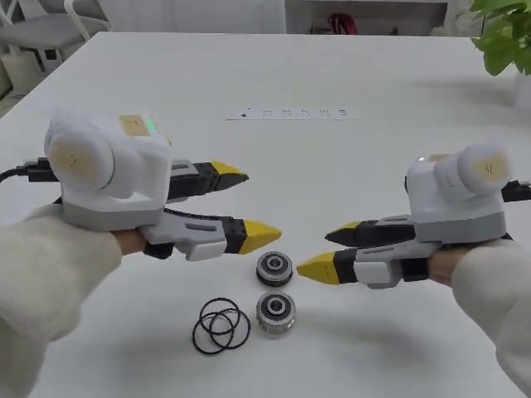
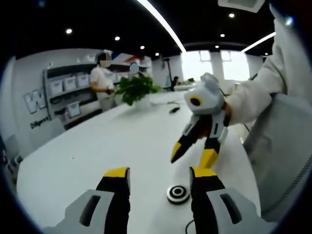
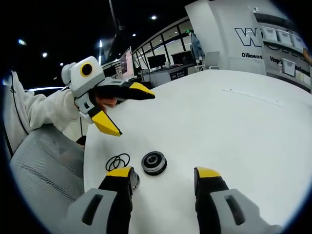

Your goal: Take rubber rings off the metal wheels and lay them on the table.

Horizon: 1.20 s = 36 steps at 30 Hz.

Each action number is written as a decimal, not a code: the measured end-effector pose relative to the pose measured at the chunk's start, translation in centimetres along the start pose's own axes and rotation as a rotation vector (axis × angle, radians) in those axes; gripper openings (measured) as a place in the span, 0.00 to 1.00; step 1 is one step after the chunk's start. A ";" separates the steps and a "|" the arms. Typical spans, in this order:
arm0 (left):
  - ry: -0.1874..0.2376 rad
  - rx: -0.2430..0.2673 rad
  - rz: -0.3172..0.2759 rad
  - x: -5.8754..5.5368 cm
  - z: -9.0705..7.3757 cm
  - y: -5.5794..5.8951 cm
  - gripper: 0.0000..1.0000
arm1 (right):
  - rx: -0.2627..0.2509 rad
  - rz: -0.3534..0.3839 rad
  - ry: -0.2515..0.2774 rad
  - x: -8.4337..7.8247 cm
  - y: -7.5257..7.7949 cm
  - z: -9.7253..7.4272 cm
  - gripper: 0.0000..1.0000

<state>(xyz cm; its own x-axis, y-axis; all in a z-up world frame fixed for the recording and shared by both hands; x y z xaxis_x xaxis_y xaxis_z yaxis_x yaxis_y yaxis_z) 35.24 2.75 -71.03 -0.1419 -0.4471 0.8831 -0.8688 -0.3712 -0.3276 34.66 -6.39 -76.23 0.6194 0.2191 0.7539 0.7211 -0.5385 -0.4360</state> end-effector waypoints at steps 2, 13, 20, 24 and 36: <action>-0.003 -0.004 -0.006 -0.3 0.2 0.2 0.47 | 0.001 0.000 0.000 -0.1 0.0 0.1 0.46; -0.052 -0.049 -0.036 -2.2 1.4 2.0 0.38 | 0.020 -0.018 -0.030 -0.8 -0.3 1.1 0.41; -0.075 -0.069 -0.043 -3.1 1.9 2.7 0.33 | 0.032 -0.043 -0.063 -1.4 -0.6 1.7 0.39; -0.080 -0.075 -0.047 -3.2 2.1 2.9 0.31 | 0.033 -0.051 -0.071 -1.5 -0.7 2.0 0.37; -0.121 -0.079 -0.061 -4.5 2.6 3.1 0.26 | 0.023 -0.083 -0.090 -1.9 -0.6 2.6 0.32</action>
Point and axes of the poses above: the centre of the closed fingertips' face, and the gripper's own axes: z roughly forward along the fingers, y roughly to its right, x roughly out of its top, the point moved 3 cm from there along -z, roughly backward along the fingers, and after that the axes turned 13 degrees about z, right-handed, at the moved point
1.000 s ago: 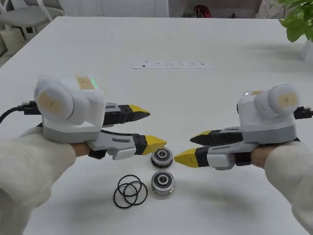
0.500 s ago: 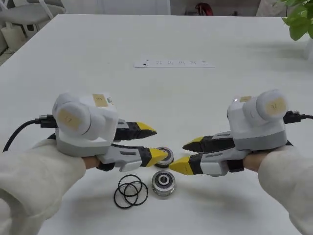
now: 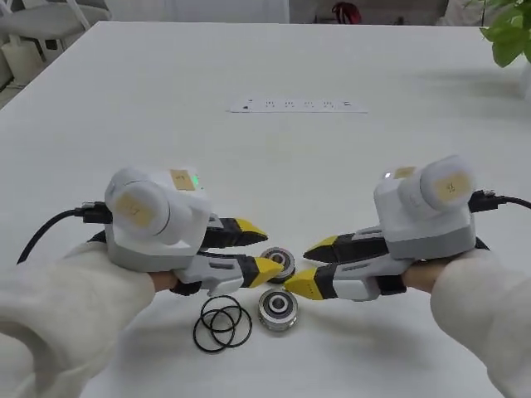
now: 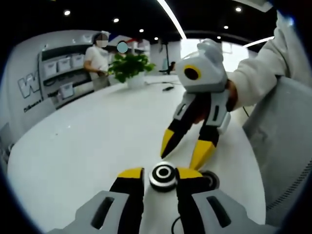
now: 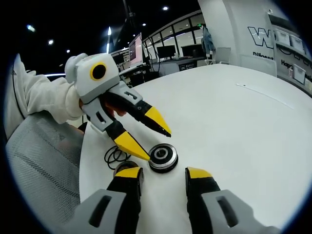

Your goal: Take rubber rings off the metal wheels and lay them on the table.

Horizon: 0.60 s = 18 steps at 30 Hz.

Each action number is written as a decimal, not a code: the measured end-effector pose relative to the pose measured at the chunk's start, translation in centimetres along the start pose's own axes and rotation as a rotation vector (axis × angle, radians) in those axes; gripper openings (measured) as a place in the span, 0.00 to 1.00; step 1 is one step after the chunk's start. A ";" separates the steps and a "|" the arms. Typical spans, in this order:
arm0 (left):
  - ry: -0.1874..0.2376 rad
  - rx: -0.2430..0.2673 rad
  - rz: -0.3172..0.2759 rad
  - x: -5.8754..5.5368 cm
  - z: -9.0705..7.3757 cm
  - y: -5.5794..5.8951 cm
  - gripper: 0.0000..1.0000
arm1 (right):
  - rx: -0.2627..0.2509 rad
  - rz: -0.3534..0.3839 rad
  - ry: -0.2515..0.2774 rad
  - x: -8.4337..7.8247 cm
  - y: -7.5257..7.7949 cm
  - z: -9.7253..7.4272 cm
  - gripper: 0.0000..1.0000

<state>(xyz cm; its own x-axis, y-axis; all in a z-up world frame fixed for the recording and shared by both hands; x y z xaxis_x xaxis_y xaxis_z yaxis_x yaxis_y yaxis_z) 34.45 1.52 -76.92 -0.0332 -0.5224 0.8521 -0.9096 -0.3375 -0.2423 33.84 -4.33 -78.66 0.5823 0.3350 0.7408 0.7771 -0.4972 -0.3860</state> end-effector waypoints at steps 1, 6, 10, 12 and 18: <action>0.000 0.001 0.001 0.0 0.0 0.0 0.26 | -0.002 -0.001 0.000 0.0 0.1 0.0 0.31; 0.001 0.001 -0.006 0.0 0.4 -0.1 0.24 | -0.002 -0.003 0.001 0.0 0.1 0.1 0.28; 0.002 -0.003 -0.013 -0.1 0.5 0.0 0.22 | -0.003 0.000 0.002 0.0 0.1 0.2 0.27; 0.000 -0.004 -0.014 -0.1 0.5 0.1 0.21 | -0.003 0.001 0.002 0.0 0.1 0.2 0.26; -0.003 -0.016 -0.018 -0.4 0.7 0.3 0.18 | 0.000 0.000 0.000 0.0 0.0 0.4 0.23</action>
Point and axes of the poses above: the centre of the closed fingertips' face, and the gripper's own axes: z roughly forward along the fingers, y roughly to its right, x roughly out of its top, the point moved 3 cm from there along -z, roughly backward along the fingers, and after that the axes turned 13 degrees about z, right-handed, at the moved point
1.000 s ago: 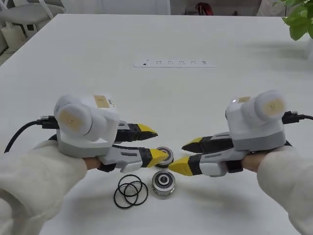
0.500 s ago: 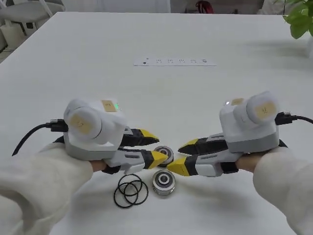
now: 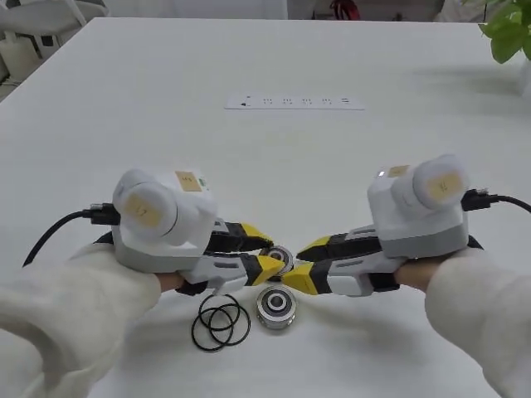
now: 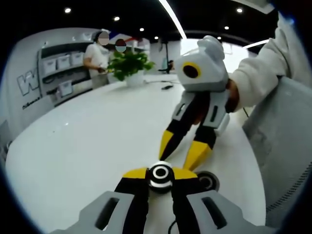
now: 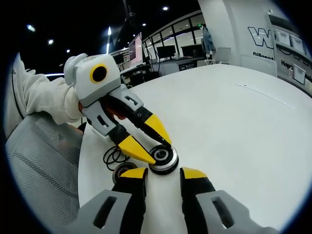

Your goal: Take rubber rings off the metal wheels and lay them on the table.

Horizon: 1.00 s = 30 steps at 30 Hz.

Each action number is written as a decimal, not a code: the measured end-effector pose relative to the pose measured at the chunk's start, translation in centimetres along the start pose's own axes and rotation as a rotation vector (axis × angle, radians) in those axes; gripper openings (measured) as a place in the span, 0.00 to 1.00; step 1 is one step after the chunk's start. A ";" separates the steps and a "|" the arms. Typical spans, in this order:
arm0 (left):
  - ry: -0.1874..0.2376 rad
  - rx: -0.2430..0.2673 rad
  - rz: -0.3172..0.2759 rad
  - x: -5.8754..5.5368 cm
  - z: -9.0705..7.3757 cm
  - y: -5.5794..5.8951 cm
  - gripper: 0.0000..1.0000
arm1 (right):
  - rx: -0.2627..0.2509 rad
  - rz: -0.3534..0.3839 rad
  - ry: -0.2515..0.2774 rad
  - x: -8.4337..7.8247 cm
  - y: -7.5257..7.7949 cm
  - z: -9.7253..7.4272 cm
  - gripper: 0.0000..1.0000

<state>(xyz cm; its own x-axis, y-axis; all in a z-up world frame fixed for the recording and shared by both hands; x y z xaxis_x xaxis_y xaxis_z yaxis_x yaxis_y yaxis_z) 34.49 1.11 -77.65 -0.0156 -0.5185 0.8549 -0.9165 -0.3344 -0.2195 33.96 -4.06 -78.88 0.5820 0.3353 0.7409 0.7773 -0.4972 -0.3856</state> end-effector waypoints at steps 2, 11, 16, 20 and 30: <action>-0.001 -0.001 0.004 0.0 0.0 0.0 0.16 | 0.001 -0.001 0.000 0.0 0.0 0.0 0.23; 0.004 -0.006 -0.016 -0.1 0.0 0.1 0.15 | 0.003 -0.011 -0.012 -0.2 0.0 0.3 0.21; 0.005 -0.006 -0.023 -0.1 0.0 0.1 0.15 | 0.002 -0.012 -0.018 -0.3 -0.1 0.4 0.20; 0.006 -0.005 -0.026 -0.1 0.0 0.2 0.15 | 0.001 -0.009 -0.018 -0.3 -0.1 0.5 0.19; 0.006 -0.004 -0.020 -0.1 0.1 0.2 0.15 | -0.011 -0.018 -0.019 -0.3 0.0 0.5 0.14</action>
Point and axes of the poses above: the centre of the closed fingertips' face, and the gripper's own axes: z roughly forward along the fingers, y roughly to its right, x roughly out of its top, the point moved 3 cm from there along -z, roughly backward along the fingers, and after that the axes turned 13 degrees about z, right-handed, at the moved point
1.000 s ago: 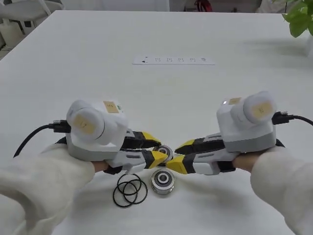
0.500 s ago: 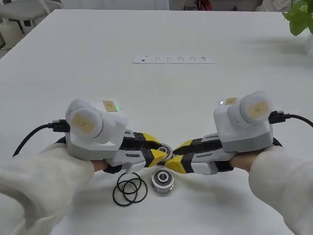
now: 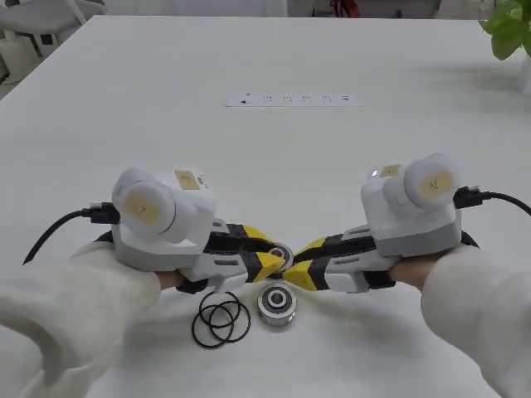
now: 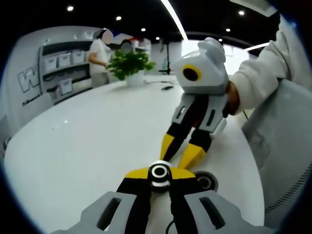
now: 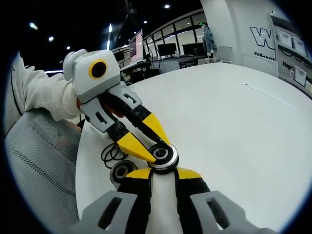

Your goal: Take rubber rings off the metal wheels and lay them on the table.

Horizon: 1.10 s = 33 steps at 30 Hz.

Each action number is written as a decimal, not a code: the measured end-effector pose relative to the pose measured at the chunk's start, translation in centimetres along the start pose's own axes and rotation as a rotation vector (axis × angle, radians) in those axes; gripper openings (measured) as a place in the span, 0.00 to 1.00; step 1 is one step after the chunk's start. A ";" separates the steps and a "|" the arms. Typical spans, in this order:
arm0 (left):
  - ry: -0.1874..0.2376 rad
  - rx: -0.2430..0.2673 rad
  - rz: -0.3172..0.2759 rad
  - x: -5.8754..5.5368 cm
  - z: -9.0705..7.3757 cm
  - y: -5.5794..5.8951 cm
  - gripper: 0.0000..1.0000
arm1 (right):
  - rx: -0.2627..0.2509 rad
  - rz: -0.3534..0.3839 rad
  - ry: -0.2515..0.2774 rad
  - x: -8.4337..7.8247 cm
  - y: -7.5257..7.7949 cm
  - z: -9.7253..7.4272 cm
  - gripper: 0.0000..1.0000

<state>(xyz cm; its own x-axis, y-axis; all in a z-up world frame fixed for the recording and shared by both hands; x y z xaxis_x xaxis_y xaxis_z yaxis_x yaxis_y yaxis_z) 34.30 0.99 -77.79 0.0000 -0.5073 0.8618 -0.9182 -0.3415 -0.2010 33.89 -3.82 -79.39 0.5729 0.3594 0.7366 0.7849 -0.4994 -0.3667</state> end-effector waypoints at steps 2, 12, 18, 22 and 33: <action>0.000 0.000 -0.001 0.0 0.0 0.0 0.15 | -0.001 -0.004 -0.003 0.0 0.0 0.0 0.14; 0.006 0.003 -0.015 0.0 0.0 0.0 0.14 | -0.006 -0.009 -0.010 -0.1 0.1 -0.2 0.09; 0.003 0.010 -0.032 0.0 -0.1 0.1 0.14 | -0.016 -0.052 -0.027 0.0 0.0 0.0 0.09; 0.003 0.015 -0.034 0.0 -0.1 0.0 0.14 | -0.020 -0.065 -0.031 0.0 0.1 0.0 0.09; 0.053 -0.051 -0.013 -0.2 -0.2 0.0 0.13 | -0.002 -0.073 -0.053 -0.1 0.1 0.0 0.06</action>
<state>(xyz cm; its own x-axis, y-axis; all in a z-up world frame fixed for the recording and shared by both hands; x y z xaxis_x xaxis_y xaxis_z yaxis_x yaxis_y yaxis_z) 34.20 1.21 -77.87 -0.0071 -0.4602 0.8878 -0.9373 -0.3062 -0.1662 33.91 -3.87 -79.49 0.5263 0.4362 0.7299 0.8244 -0.4719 -0.3124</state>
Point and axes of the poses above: the centre of the closed fingertips' face, and the gripper's own axes: z roughly forward along the fingers, y roughly to its right, x roughly out of its top, the point moved 3 cm from there along -z, roughly backward along the fingers, and after that the axes turned 13 degrees about z, right-handed, at the moved point
